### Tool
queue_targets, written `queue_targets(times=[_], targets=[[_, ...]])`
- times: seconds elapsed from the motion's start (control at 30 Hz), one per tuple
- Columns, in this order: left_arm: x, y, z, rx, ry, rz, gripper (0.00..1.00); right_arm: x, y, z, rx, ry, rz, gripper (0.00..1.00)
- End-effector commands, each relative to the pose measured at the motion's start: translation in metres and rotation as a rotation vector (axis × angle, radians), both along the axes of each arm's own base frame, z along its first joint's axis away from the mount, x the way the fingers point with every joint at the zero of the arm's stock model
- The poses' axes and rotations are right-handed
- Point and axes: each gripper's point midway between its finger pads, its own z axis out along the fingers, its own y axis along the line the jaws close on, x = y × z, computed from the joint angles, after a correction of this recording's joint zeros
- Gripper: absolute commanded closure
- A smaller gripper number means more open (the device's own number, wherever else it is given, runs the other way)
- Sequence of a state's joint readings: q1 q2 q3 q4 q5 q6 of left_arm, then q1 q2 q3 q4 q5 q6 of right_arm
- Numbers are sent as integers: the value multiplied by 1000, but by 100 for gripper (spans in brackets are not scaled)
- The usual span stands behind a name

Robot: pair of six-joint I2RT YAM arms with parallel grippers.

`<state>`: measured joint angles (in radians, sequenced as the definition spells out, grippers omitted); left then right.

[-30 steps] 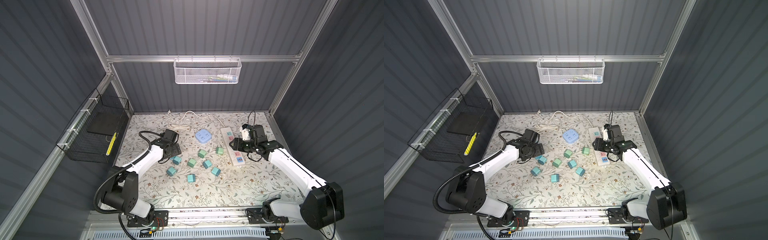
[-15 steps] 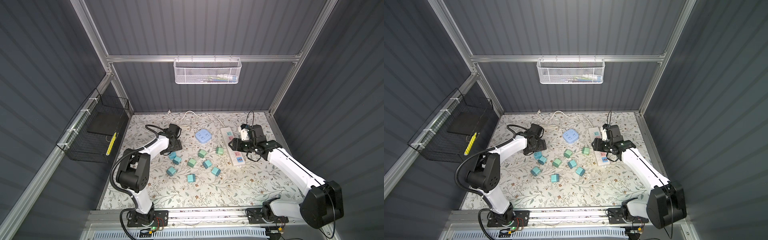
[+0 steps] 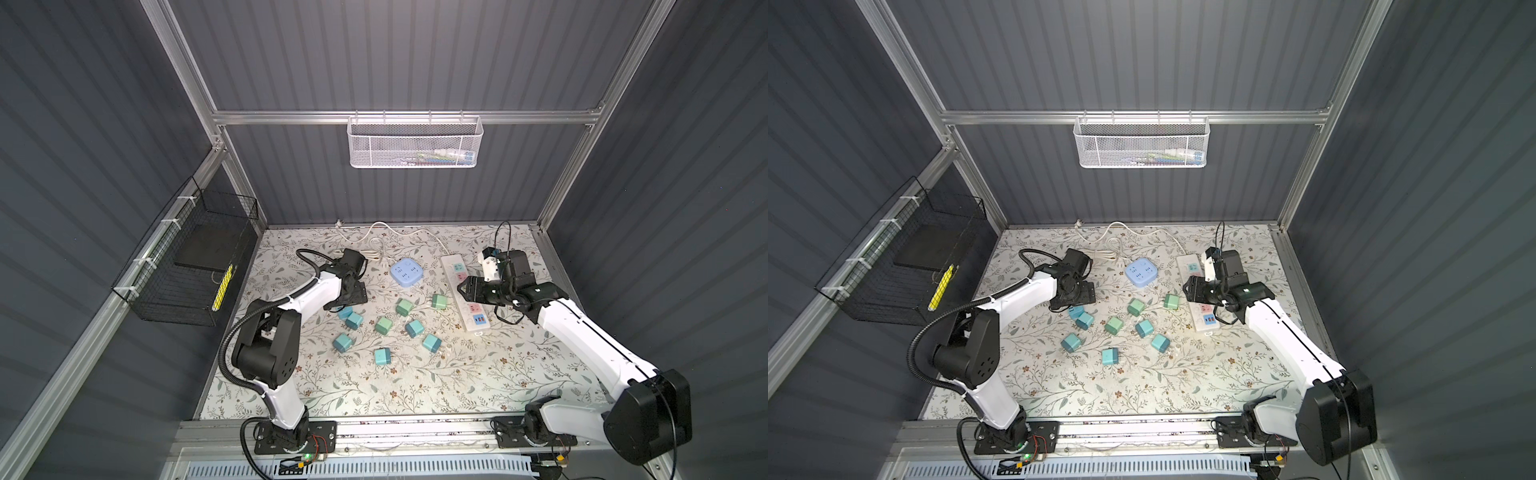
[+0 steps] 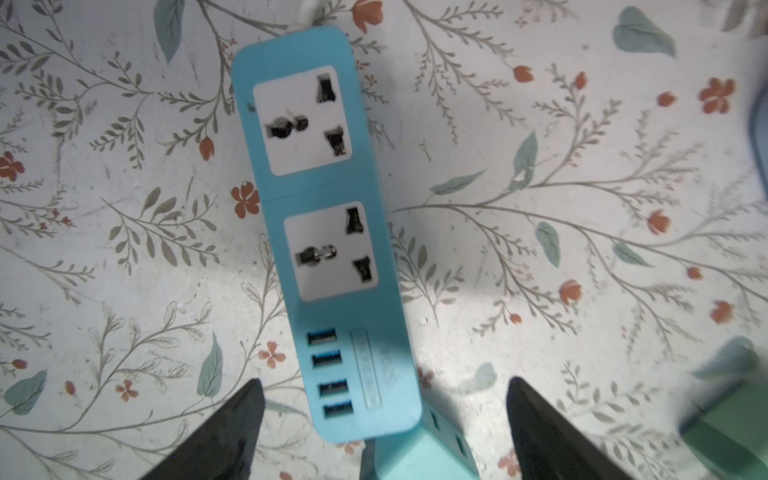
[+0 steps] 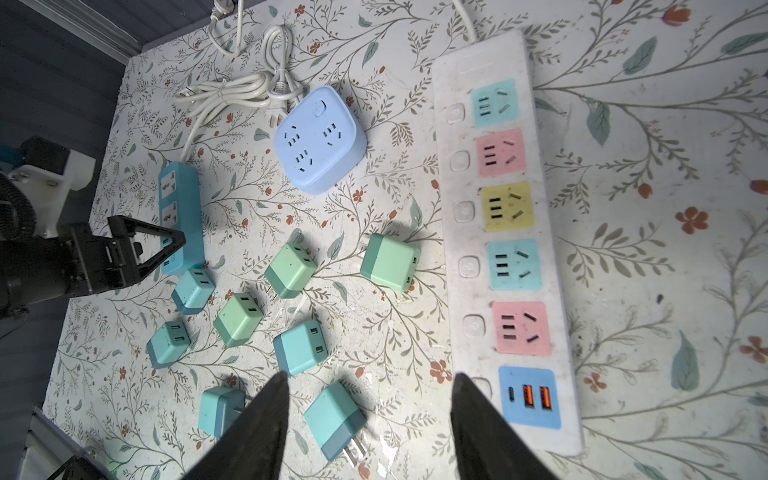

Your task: Insert the plug

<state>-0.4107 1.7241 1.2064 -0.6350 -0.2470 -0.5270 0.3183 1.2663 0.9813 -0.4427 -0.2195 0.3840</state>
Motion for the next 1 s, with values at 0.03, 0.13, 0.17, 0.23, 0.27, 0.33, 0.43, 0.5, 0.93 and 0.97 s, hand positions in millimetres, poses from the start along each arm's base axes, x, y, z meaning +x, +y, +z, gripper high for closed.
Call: queue_targets(times=[0.03, 0.13, 0.17, 0.23, 0.27, 0.33, 0.43, 0.5, 0.93, 0.97], targets=[[-35, -21, -3, -77, 76, -119, 17, 0, -1, -1, -33, 9, -6, 38], [-48, -33, -13, -82, 118, -204, 17, 4, -2, 0, -40, 8, -31, 37], [-51, -35, -17, -85, 137, -226, 17, 5, -2, 1, -38, 3, -37, 35], [-52, -35, -24, -70, 165, -250, 16, 7, 0, 4, -31, -5, -44, 31], [-51, -34, -26, -58, 166, -257, 16, 7, 2, 5, -28, -7, -39, 31], [-48, -32, -27, -32, 166, -270, 16, 7, 4, 6, -34, -6, -30, 31], [-49, -35, -34, -43, 188, -276, 17, 4, 4, 5, -51, -8, -31, 30], [-53, -39, -40, -68, 203, -281, 18, 2, 2, 2, -56, -5, -40, 30], [-69, -40, -53, 75, 203, -273, 32, 3, 4, -4, -50, 8, -41, 33], [-69, -38, -52, 82, 199, -266, 32, 3, 5, -4, -49, 9, -38, 34]])
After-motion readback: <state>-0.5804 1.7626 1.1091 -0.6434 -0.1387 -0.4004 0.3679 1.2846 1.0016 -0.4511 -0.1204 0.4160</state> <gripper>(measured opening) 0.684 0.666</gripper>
